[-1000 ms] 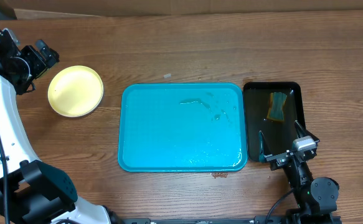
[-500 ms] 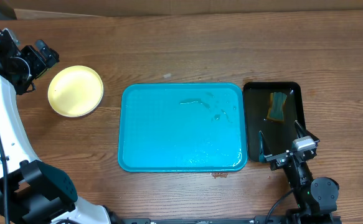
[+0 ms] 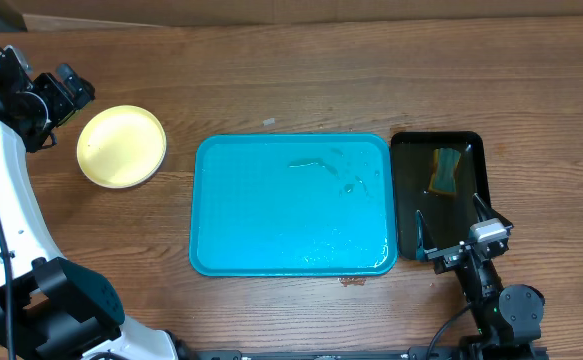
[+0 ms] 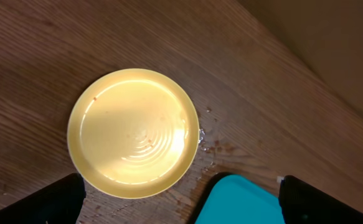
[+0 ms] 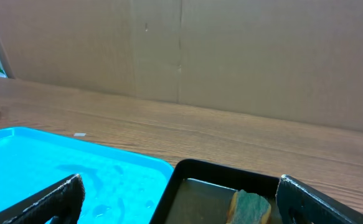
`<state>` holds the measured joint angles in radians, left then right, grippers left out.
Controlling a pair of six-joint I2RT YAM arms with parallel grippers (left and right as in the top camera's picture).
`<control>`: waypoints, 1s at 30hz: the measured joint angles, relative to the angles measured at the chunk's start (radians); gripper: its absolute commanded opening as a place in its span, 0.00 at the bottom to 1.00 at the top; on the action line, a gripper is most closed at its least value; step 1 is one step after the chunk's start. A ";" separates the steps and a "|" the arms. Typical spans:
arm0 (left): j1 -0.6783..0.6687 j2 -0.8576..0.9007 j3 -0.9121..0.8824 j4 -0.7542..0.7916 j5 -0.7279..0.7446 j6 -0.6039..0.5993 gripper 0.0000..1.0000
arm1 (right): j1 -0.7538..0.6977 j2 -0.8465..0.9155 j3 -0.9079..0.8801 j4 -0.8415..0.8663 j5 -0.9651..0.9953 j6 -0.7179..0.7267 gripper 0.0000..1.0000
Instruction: Clean dirty plates on tray and stack at the side
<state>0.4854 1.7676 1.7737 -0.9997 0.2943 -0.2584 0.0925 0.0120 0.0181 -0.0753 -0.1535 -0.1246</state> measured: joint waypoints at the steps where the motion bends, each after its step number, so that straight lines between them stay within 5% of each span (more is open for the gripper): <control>1: 0.000 0.000 0.000 0.000 -0.011 0.000 1.00 | 0.000 0.000 0.000 0.000 0.000 0.000 1.00; 15: -0.060 -0.047 0.000 -0.001 -0.115 0.000 1.00 | 0.000 0.000 0.000 0.000 0.000 0.000 1.00; 30: -0.319 -0.634 -0.132 -0.096 -0.156 0.007 1.00 | 0.000 0.000 0.000 -0.001 0.000 0.000 1.00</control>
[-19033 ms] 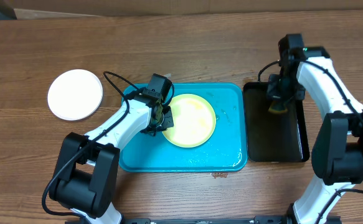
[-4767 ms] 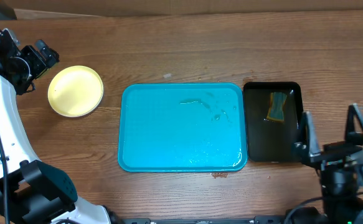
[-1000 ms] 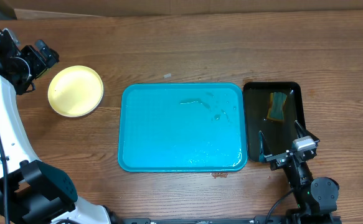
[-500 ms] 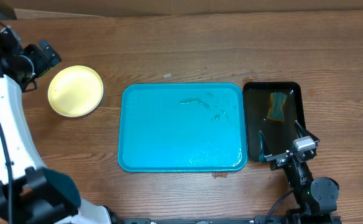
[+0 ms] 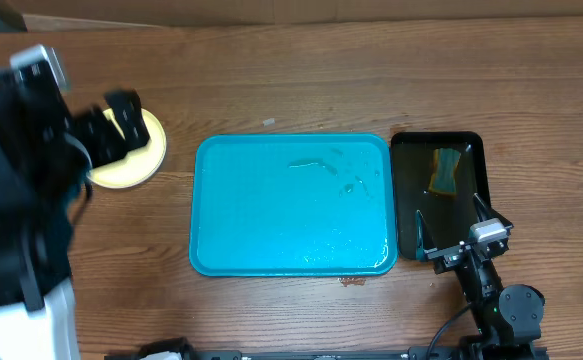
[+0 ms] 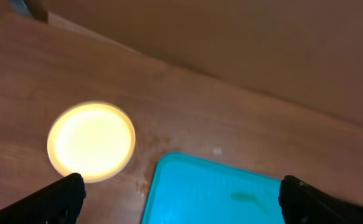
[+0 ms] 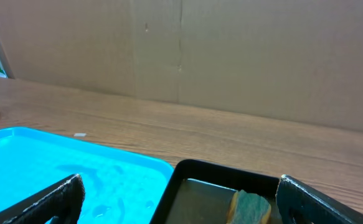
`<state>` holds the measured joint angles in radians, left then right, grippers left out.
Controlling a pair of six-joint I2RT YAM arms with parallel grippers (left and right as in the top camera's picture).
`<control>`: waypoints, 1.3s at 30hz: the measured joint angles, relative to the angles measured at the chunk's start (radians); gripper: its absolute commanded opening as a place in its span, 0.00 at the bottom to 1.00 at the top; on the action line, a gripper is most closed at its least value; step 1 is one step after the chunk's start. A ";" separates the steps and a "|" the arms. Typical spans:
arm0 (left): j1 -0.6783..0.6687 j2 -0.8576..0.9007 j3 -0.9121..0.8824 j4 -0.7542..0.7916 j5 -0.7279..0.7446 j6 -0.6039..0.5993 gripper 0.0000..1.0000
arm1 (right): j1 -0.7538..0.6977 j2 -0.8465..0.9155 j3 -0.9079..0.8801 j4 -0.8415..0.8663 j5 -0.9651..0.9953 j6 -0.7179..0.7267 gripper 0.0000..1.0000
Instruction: Clean dirty plates on tray and stack at the side
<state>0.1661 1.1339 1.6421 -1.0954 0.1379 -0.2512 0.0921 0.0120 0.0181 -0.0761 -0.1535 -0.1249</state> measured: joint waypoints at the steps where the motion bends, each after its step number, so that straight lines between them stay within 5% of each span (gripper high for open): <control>1: -0.005 -0.043 -0.047 -0.003 0.001 0.000 1.00 | 0.000 0.000 0.000 0.002 0.000 0.000 1.00; 10: -0.008 -0.464 -0.631 0.183 -0.004 0.000 1.00 | 0.000 0.000 0.000 0.001 0.000 0.000 1.00; 25: -0.008 -1.035 -1.365 1.150 -0.004 -0.031 1.00 | 0.000 0.000 0.000 0.002 0.000 0.000 1.00; 33: -0.008 -1.116 -1.553 1.298 -0.005 -0.068 1.00 | 0.000 0.000 0.000 0.001 0.000 0.000 1.00; 39: -0.010 -1.119 -1.624 1.233 -0.024 -0.072 1.00 | 0.000 0.000 0.000 0.001 0.000 0.000 1.00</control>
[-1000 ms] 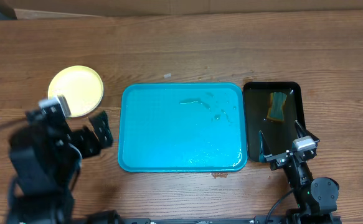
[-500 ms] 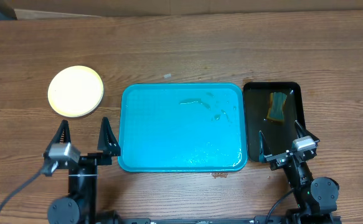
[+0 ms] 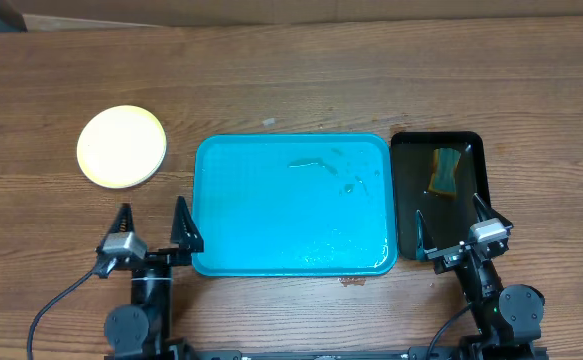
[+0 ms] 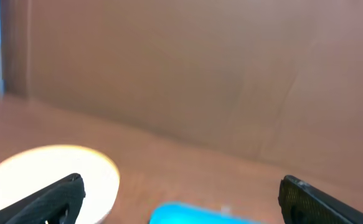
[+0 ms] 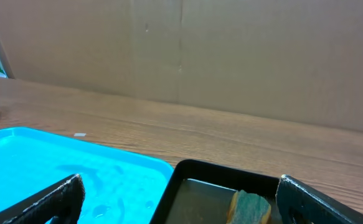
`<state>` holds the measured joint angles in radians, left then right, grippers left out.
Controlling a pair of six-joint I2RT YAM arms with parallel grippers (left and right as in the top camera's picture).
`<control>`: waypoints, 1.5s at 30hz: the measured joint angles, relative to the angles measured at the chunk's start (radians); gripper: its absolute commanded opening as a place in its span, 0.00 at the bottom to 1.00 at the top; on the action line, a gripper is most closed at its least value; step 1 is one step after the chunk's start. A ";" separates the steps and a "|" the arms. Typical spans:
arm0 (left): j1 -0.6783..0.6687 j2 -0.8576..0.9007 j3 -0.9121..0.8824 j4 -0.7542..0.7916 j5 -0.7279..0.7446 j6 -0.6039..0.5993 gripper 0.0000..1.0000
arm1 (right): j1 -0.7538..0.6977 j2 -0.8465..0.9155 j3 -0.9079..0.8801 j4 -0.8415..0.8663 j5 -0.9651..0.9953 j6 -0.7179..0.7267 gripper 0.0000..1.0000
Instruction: Clean dirty plates on tray and stack at the side
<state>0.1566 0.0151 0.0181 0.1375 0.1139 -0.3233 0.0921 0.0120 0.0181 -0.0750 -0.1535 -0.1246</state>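
Observation:
A stack of yellow plates (image 3: pixel 122 146) sits on the wooden table left of the blue tray (image 3: pixel 291 205), which holds only water drops. The plates show blurred at lower left in the left wrist view (image 4: pixel 50 180), and the tray's corner (image 4: pixel 187 213) shows there too. My left gripper (image 3: pixel 153 228) rests open at the front, by the tray's front left corner, holding nothing. My right gripper (image 3: pixel 453 225) rests open at the front right, by the near end of the black tub (image 3: pixel 411 185). A green and yellow sponge (image 3: pixel 445 170) lies in that tub.
The black tub (image 5: pixel 221 180) holds murky water with the sponge (image 5: pixel 251 206) in it. Brown crumbs (image 3: pixel 352 281) lie at the tray's front edge. A cardboard wall (image 5: pixel 231 56) stands behind the table.
My left arm has gone from over the plates at the table's left to the front edge, gripper open beside the tray's front left corner. The plates lie uncovered. The right arm has not moved.
First my left gripper hung open at the far left, looking down on the yellow plates. Then the arm was higher, over the plates' near side. Now it rests at the front edge. The tray stayed without plates and the right arm stayed still throughout.

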 measured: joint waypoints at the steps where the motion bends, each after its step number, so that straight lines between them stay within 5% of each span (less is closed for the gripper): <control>1: 0.000 0.000 -0.002 -0.051 -0.005 0.000 1.00 | 0.000 0.000 0.000 0.000 0.000 0.000 1.00; 5: 0.000 0.001 -0.010 -0.210 -0.046 0.011 1.00 | 0.000 0.000 0.000 0.000 0.000 0.000 1.00; 18: -0.028 0.000 -0.010 -0.213 -0.082 0.276 1.00 | 0.000 0.000 0.000 0.000 0.000 0.000 1.00; 45: -0.066 0.000 -0.010 -0.213 -0.082 0.172 1.00 | 0.000 0.000 0.000 0.000 0.000 0.000 1.00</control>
